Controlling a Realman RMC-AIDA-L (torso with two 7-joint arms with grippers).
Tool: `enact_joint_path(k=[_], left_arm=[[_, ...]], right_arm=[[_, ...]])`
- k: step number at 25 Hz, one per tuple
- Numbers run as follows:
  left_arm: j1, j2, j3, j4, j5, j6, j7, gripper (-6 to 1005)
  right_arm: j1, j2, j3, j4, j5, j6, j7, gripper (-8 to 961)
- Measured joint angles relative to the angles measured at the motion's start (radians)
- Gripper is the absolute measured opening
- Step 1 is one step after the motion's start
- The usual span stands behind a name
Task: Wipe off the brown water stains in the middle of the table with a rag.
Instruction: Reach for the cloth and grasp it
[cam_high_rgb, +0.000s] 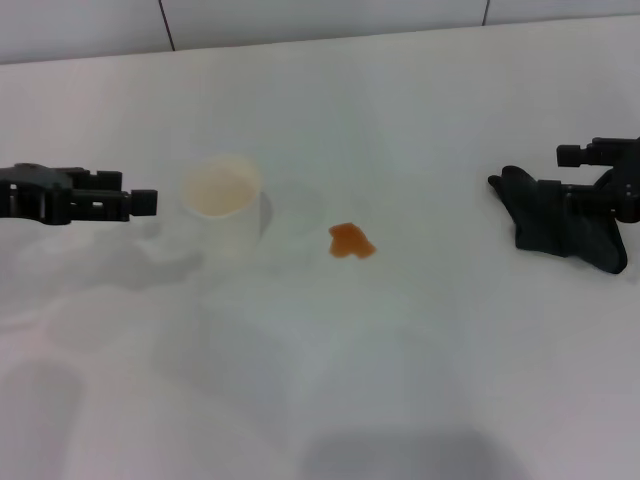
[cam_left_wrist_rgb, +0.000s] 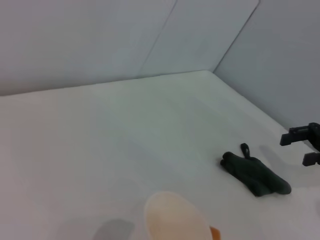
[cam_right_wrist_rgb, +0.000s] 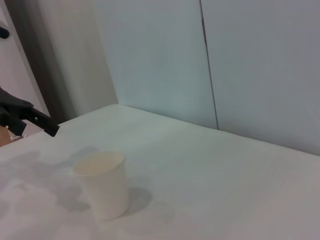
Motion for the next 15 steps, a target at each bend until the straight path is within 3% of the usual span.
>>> enact_joint_path(k=[6, 15], left_arm=[[-0.015, 0.02, 0.0, -0.001, 0.009, -0.004, 0.003, 889], [-0.049, 0.024, 0.0, 0.0, 0.035, -0.015, -0.001, 890]], right_arm=[[-0.001, 0.001, 0.0, -0.001, 0.0, 0.004, 0.0, 654], [-0.002, 0.003, 0.0, -0.001, 0.0, 0.004, 0.0, 654]])
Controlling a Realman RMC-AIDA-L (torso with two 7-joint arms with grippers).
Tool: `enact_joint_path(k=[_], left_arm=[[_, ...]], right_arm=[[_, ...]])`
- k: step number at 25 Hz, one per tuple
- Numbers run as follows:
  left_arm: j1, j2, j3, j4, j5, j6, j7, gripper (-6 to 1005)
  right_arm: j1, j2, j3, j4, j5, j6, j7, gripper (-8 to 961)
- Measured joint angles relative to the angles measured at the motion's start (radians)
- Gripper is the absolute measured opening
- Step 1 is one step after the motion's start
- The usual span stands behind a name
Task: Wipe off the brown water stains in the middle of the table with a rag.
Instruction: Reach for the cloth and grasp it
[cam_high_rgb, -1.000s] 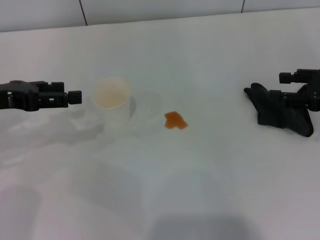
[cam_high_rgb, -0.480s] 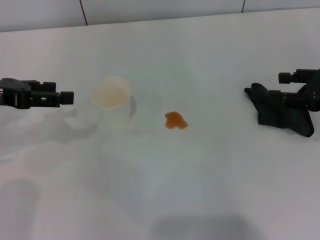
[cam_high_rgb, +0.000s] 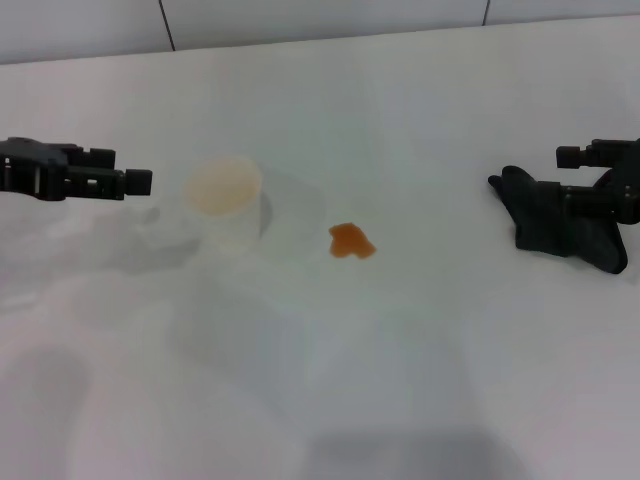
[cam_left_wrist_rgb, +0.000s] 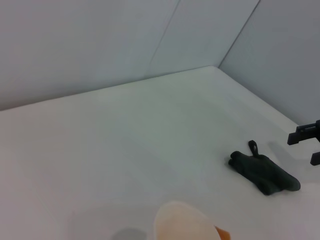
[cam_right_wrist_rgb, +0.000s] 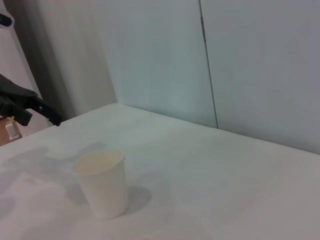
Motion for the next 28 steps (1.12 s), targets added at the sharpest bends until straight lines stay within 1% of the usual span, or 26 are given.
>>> enact_joint_path(k=[9, 17, 24, 28], left_arm=[[-0.03, -0.008, 0.0, 0.027, 0.019, -0.05, -0.008, 890], [-0.048, -0.028, 0.0, 0.043, 0.061, -0.1, -0.014, 889], [-0.055, -0.033, 0.0, 0.069, 0.064, -0.123, -0.014, 889], [-0.058, -0.033, 0.0, 0.068, 0.062, -0.125, -0.017, 889]], right_arm=[[-0.001, 0.002, 0.0, 0.0, 0.0, -0.002, -0.001, 654], [-0.002, 0.003, 0.0, -0.003, 0.0, -0.005, -0.002, 654], [0.001, 0.003, -0.001, -0.034, -0.007, -0.024, -0.004, 654], [0.006, 0.003, -0.002, -0.03, -0.011, -0.081, -0.007, 654]])
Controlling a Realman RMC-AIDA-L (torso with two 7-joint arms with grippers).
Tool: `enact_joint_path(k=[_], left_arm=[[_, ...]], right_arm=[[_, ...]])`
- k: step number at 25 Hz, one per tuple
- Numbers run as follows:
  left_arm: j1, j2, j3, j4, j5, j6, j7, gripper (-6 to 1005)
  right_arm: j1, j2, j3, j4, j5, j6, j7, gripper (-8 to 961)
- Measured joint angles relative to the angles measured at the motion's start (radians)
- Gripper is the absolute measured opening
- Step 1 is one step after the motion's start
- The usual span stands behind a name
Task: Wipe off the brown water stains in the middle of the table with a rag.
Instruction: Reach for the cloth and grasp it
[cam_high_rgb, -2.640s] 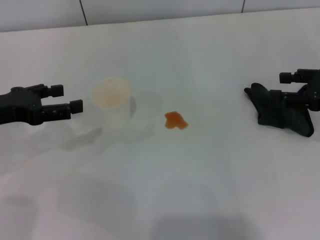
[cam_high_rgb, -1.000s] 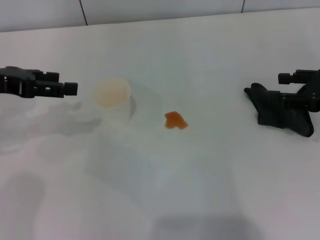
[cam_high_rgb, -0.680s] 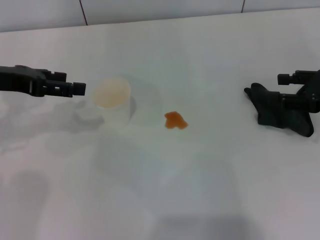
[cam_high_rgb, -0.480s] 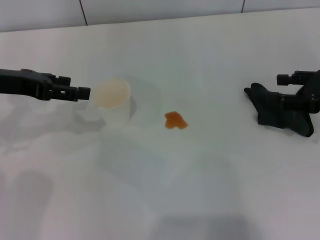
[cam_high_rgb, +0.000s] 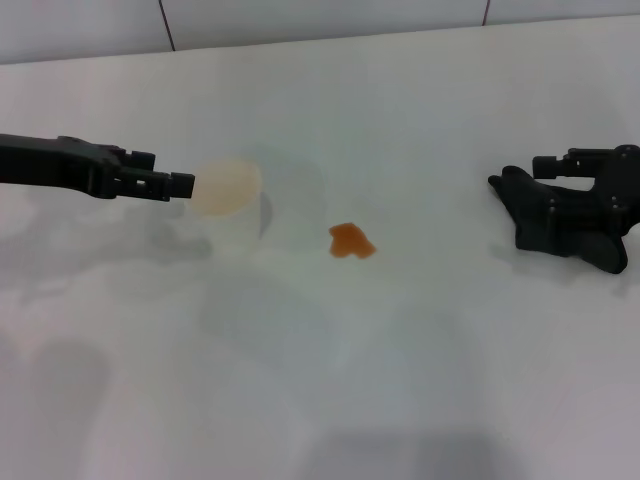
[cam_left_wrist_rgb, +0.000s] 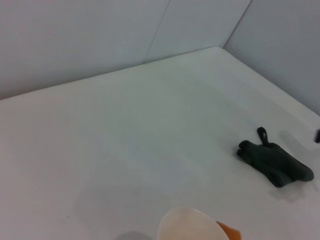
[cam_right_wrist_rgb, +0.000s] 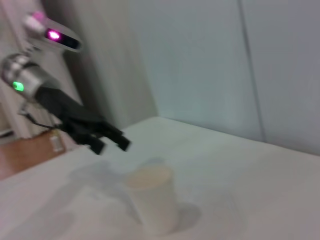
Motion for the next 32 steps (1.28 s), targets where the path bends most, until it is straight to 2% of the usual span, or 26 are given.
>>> enact_joint_path(k=[7, 21, 24, 32], left_arm=[[0.0, 0.004, 0.0, -0.006, -0.004, -0.001, -0.002, 890], [-0.025, 0.008, 0.0, -0.01, 0.008, -0.002, -0.01, 890], [-0.029, 0.008, 0.0, -0.009, 0.02, -0.004, 0.005, 890], [-0.018, -0.012, 0.0, -0.003, 0.028, -0.056, 0.043, 889]], right_arm=[[0.035, 0.002, 0.0, 0.048, -0.039, -0.077, -0.018, 654], [0.22, 0.008, 0.001, 0.058, -0.317, -0.08, 0.004, 654], [0.234, 0.01, 0.002, 0.056, -0.316, -0.083, 0.005, 655], [0.233, 0.01, 0.003, 0.054, -0.271, -0.056, 0.005, 655]])
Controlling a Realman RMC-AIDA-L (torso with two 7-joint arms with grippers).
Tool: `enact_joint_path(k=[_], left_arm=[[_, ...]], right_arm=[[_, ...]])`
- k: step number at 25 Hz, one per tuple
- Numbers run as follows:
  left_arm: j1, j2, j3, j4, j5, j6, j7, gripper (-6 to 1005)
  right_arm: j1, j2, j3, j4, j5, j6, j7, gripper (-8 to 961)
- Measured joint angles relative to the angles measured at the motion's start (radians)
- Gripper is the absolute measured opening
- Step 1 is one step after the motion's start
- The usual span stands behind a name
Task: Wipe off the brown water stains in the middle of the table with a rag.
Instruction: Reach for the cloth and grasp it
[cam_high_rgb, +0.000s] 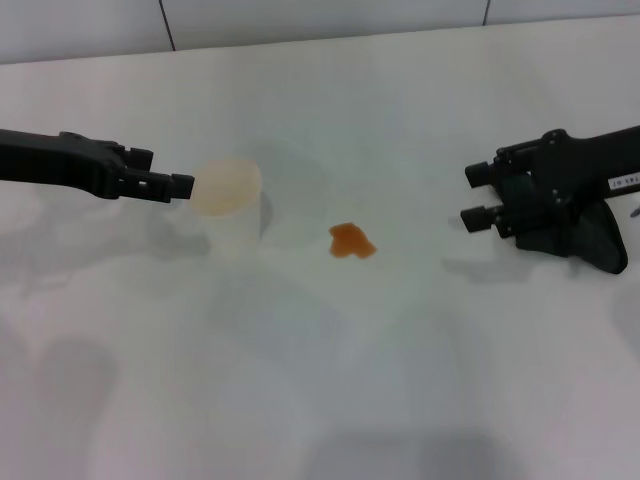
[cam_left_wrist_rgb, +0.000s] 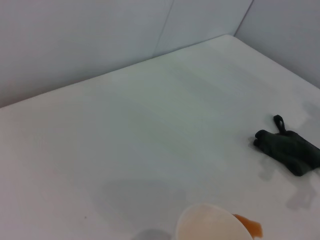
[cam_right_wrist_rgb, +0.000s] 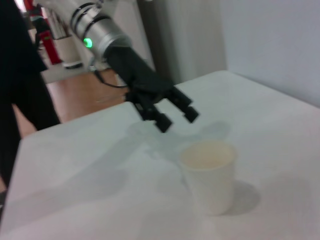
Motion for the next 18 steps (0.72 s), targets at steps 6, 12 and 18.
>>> enact_joint_path(k=[6, 12, 18], left_arm=[[-0.001, -0.002, 0.0, 0.0, -0.005, -0.002, 0.002, 890], [-0.008, -0.003, 0.0, 0.0, -0.006, -0.002, 0.004, 889], [-0.009, -0.003, 0.0, 0.0, -0.007, -0.002, 0.004, 890]], right_arm=[[-0.001, -0.001, -0.001, -0.048, 0.013, 0.158, 0.0, 656], [-0.004, -0.003, -0.002, -0.091, -0.009, 0.29, -0.015, 657], [-0.018, -0.005, -0.002, -0.085, -0.026, 0.343, -0.022, 657]])
